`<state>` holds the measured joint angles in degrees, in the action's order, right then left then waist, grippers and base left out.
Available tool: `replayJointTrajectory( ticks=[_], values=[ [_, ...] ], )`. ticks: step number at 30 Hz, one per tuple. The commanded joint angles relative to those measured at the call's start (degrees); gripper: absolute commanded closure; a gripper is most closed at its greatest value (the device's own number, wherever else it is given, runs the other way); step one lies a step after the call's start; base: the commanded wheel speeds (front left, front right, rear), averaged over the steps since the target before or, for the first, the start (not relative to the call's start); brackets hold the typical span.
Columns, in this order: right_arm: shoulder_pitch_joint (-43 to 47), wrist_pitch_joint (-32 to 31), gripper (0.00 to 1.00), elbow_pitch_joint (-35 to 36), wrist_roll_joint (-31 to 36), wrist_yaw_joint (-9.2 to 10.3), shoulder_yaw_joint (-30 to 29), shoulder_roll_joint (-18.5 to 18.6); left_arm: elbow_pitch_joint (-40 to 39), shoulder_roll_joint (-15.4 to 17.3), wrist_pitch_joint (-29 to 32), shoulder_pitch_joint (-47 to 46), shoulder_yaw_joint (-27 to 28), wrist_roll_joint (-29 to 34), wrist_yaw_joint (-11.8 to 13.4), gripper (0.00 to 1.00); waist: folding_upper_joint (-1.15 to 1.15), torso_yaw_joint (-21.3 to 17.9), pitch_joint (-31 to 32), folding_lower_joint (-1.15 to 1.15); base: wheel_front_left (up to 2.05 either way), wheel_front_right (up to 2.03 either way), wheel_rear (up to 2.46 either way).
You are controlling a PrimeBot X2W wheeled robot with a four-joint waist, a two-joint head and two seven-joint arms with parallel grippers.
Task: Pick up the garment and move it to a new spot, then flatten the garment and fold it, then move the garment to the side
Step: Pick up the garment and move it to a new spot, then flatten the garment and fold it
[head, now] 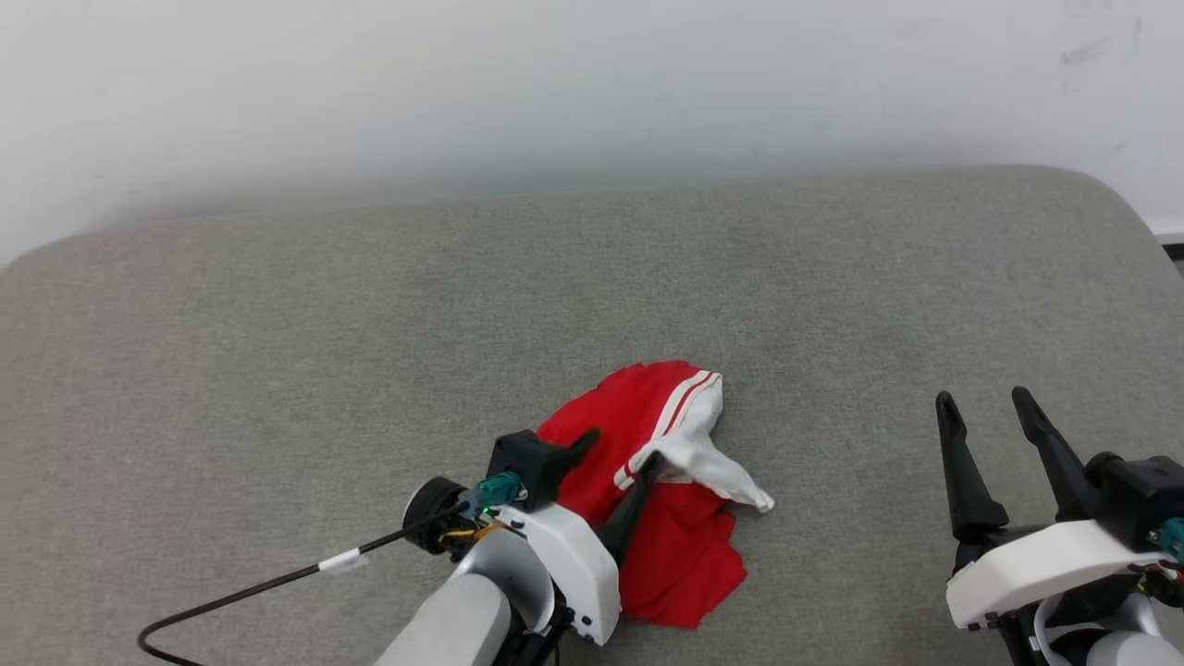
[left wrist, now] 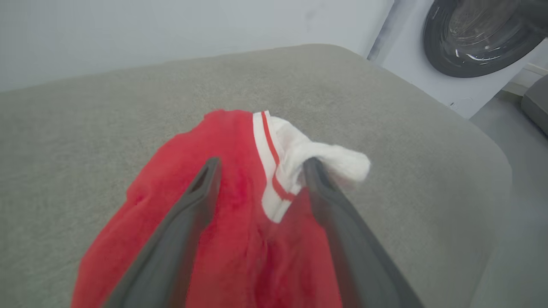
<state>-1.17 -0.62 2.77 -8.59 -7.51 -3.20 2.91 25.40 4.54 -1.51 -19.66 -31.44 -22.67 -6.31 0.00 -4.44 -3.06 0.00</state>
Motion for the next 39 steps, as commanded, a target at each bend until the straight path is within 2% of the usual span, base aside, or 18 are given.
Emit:
replayJointTrajectory(
  ticks=[1,6,11,14,20,27,39],
  values=[
    [0.6,-0.2,0.0,-0.1,0.1,0.04,-0.1,0.0,-0.3,0.3,-0.4,-0.6,0.1,0.1,0.2,0.0,0.0,0.7,0.6,0.0,0.0,0.0,0.0],
    [1.7,-0.2,0.0,-0.3,0.0,0.04,-1.2,0.0,-5.1,1.8,-5.1,-1.3,1.8,2.4,3.5,0.0,0.0,2.6,2.0,0.0,0.0,0.0,0.0],
    [2.4,-0.5,0.0,0.2,0.0,0.04,-1.8,0.0,-9.5,4.1,-7.4,0.3,5.8,2.4,8.1,0.0,0.0,3.4,2.4,0.0,0.0,0.0,0.0],
    [2.6,-0.8,0.0,0.3,0.0,0.04,-1.9,0.0,-11.2,5.9,-7.9,2.1,8.7,2.1,11.1,0.0,0.0,3.6,2.6,0.0,0.0,0.0,0.0],
    [3.5,-1.3,0.0,0.1,0.2,0.04,-2.2,0.0,-14.6,10.1,-7.6,7.1,13.5,1.0,15.0,0.0,0.0,3.6,3.5,0.0,0.0,0.0,0.0],
    [4.1,-1.8,0.0,0.3,0.5,0.04,-1.5,0.0,-19.0,12.9,-5.8,14.1,15.2,0.4,17.4,0.0,0.0,3.6,4.6,0.0,0.0,0.0,0.0],
    [4.4,-2.4,0.0,0.4,1.2,0.04,-0.7,0.0,-21.4,13.3,-3.9,15.3,14.0,0.5,18.0,0.0,0.0,3.6,5.3,0.0,0.0,0.0,0.0]
  ],
)
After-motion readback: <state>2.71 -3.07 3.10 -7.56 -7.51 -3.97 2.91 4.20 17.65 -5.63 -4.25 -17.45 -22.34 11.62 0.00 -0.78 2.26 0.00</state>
